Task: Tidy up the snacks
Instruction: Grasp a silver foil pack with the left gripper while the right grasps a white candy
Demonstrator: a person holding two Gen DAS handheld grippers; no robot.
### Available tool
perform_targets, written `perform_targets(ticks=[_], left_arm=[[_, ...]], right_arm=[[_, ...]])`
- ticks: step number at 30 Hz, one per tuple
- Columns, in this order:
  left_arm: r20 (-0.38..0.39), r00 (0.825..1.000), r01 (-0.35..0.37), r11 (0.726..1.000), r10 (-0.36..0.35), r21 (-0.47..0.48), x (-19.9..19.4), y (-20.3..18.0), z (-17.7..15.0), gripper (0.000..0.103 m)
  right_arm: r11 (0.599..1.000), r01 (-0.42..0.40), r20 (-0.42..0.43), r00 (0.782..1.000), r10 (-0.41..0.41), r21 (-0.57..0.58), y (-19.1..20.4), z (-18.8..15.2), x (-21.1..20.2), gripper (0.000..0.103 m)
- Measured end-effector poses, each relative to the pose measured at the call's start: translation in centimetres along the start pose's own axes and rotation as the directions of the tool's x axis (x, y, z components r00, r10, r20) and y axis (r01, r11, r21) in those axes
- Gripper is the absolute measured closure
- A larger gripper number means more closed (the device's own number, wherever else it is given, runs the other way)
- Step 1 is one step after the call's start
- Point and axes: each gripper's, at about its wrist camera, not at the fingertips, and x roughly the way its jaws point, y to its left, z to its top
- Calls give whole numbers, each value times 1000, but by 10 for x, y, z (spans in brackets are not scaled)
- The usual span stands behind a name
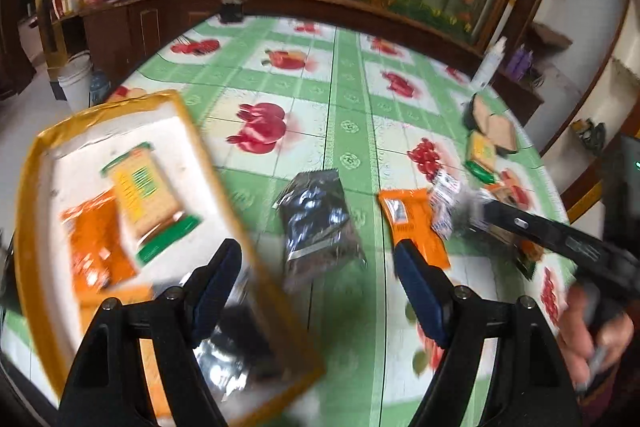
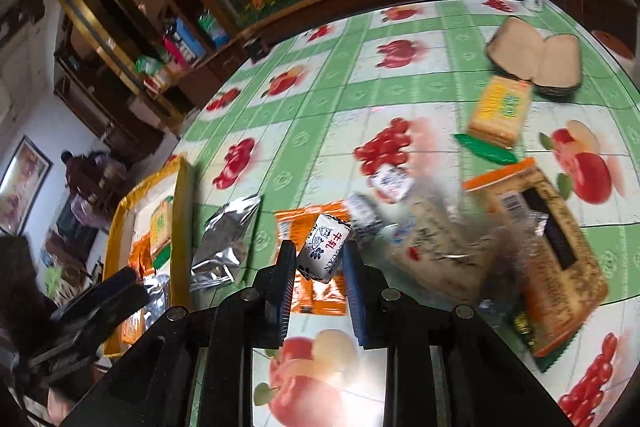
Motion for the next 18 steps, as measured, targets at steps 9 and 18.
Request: perform_targets(ticks=[9, 18], left_arm=[[-137, 979, -142, 988, 150, 68, 57, -15, 16, 25], [-153, 973, -150, 978, 172, 145, 83, -33, 3, 42]], right_arm=[[996, -83, 19, 996, 83, 21, -3, 2, -16, 77], [996, -92, 29, 995, 91, 18, 2, 1, -18, 77]])
